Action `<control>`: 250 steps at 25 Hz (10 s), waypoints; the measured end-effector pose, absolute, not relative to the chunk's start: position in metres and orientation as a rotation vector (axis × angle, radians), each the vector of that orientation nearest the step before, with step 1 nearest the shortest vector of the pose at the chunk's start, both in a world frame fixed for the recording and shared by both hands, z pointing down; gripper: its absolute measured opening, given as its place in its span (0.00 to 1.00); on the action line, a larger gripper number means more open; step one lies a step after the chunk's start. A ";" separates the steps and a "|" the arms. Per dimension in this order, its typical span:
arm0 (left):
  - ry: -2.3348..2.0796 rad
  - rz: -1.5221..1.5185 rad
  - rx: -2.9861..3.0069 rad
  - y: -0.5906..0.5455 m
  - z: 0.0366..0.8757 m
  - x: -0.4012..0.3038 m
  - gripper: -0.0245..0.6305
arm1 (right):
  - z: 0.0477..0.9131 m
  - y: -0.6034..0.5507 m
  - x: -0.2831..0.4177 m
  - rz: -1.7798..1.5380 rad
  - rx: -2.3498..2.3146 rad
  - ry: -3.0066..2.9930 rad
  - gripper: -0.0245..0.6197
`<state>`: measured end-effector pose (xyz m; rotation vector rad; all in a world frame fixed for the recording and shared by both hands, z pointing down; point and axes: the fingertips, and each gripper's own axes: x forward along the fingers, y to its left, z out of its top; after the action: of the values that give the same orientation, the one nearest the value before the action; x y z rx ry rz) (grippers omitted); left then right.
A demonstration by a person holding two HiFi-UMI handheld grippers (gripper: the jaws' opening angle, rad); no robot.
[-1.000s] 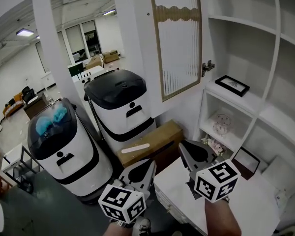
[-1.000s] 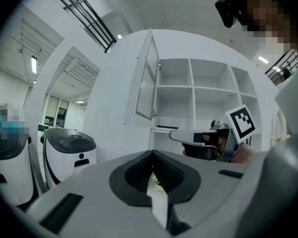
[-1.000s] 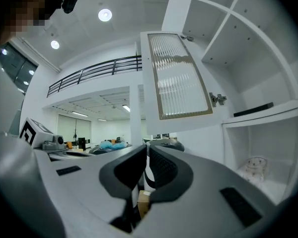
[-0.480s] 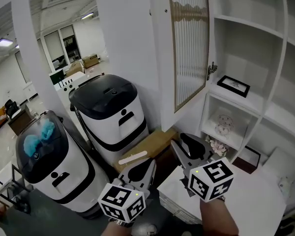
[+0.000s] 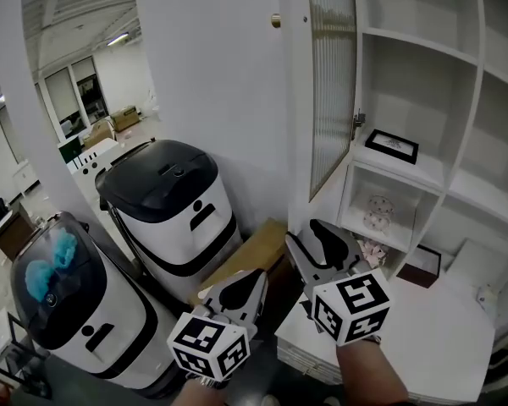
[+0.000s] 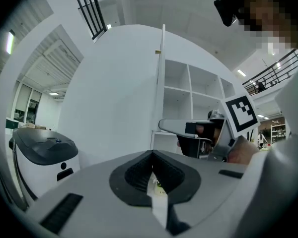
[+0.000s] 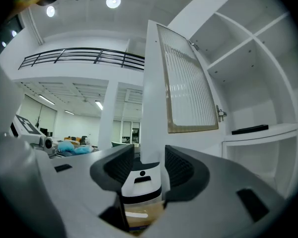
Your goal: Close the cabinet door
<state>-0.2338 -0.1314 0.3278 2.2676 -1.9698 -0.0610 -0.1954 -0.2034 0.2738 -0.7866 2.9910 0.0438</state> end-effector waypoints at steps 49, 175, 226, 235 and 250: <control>-1.580 -0.072 2.529 -0.162 0.339 -0.183 0.04 | 0.274 -0.216 -0.106 0.133 -1.258 2.869 0.24; -1.467 -0.015 2.570 -0.292 0.343 -0.032 0.04 | 0.285 -0.391 0.096 -0.054 -1.536 2.684 0.06; -1.239 0.007 2.686 -0.155 0.352 -0.087 0.04 | 0.333 -0.173 0.020 -0.082 -1.619 2.700 0.05; -1.252 -0.002 2.687 -0.153 0.349 -0.090 0.04 | 0.328 -0.171 0.016 -0.064 -1.604 2.706 0.05; -1.265 0.011 2.686 -0.150 0.349 -0.089 0.04 | 0.329 -0.168 0.017 -0.059 -1.593 2.713 0.05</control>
<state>-0.0891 -0.1500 0.3487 2.6863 -1.2648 0.0107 0.0172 -0.1676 0.3290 -1.5933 2.7134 -0.0588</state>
